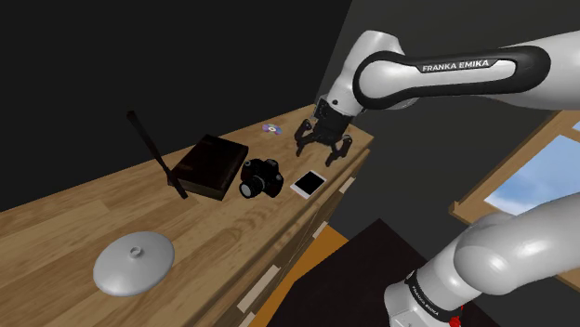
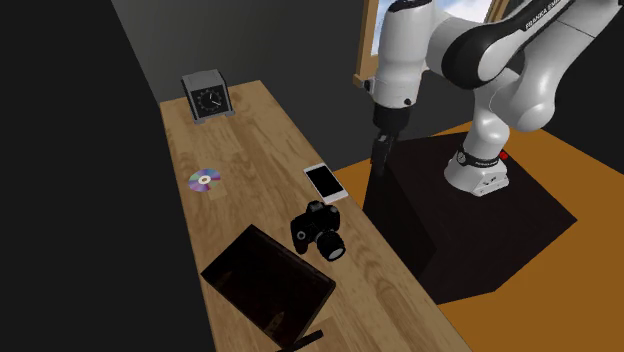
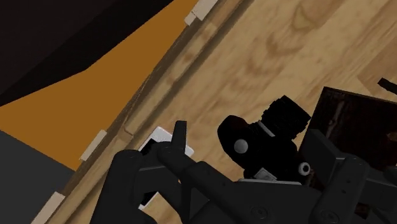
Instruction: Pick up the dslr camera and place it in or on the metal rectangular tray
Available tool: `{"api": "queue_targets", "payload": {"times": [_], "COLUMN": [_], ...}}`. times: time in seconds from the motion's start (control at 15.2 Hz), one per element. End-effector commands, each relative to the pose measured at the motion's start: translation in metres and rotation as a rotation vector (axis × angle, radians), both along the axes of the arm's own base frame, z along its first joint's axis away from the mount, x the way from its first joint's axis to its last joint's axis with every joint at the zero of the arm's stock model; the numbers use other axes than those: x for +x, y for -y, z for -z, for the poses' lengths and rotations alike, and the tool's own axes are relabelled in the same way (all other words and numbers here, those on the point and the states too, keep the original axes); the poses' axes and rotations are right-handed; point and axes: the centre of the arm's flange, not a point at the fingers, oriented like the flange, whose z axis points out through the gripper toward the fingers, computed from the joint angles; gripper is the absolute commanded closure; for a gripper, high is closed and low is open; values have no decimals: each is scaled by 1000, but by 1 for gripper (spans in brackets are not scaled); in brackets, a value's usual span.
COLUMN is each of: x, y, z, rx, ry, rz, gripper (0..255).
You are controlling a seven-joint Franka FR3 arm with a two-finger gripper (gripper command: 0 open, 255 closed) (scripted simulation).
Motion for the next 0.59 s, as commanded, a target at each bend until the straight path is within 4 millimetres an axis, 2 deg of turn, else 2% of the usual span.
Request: {"api": "queue_targets", "payload": {"times": [0.0,0.53], "x": [16,90], "y": [-13,-34], "z": [21,88], "rx": [10,43], "ry": [-6,-31], "rz": [74,353], "gripper": [0,0]}}
